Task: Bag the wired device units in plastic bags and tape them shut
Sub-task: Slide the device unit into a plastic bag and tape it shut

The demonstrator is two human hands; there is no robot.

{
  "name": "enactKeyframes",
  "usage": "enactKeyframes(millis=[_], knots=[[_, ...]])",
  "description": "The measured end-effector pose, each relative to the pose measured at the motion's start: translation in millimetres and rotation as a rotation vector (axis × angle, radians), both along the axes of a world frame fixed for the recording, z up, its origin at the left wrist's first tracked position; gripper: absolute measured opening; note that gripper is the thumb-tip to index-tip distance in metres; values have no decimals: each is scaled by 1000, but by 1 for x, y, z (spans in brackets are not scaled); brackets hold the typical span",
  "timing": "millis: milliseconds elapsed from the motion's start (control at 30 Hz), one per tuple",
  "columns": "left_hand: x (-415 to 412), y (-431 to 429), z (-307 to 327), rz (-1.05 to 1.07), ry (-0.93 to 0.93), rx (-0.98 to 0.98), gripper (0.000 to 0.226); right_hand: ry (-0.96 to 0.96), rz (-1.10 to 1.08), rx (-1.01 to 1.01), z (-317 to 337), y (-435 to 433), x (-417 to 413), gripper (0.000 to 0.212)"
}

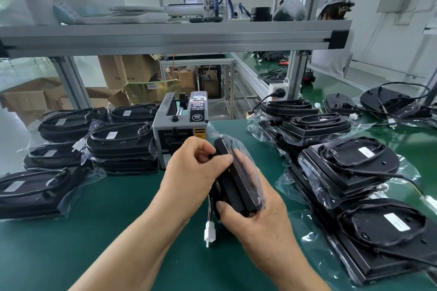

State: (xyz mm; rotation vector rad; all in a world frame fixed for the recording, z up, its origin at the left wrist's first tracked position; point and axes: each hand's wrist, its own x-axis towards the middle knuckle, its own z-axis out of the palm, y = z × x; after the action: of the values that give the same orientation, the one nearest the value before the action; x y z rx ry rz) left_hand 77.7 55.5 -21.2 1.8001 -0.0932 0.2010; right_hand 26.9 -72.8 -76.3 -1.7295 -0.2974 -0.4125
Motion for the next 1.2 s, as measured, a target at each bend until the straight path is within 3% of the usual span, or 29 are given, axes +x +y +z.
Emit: enactKeyframes(millis=[367,533,633,767,933,1000,1100,1200], knots=[[2,7,-8,-106,-4,22,52,-51,-5,14,2,-4,-1,80],[7,11,-9,-210,80,-7,93,-64,19,26,0,-7,-1,78],[4,13,-5,-404,55,64,77,-92,39,70,-8,-6,0,80],[4,19,3,-387,-90,206,54,-94,93,126,-18,1,8,82],[6,36,-5,-305,-152,360,66,82,353,-36,-22,-9,7,97],[1,40,-15,-284,-206,430,75,76,264,-151,-24,-15,-2,94],[-11,34,-35,-266,-315,480,64,7,-125,-199,-25,-7,-16,87],[-22,21,-49,-215,-360,450,58,15,-197,-248,-29,10,-21,89]])
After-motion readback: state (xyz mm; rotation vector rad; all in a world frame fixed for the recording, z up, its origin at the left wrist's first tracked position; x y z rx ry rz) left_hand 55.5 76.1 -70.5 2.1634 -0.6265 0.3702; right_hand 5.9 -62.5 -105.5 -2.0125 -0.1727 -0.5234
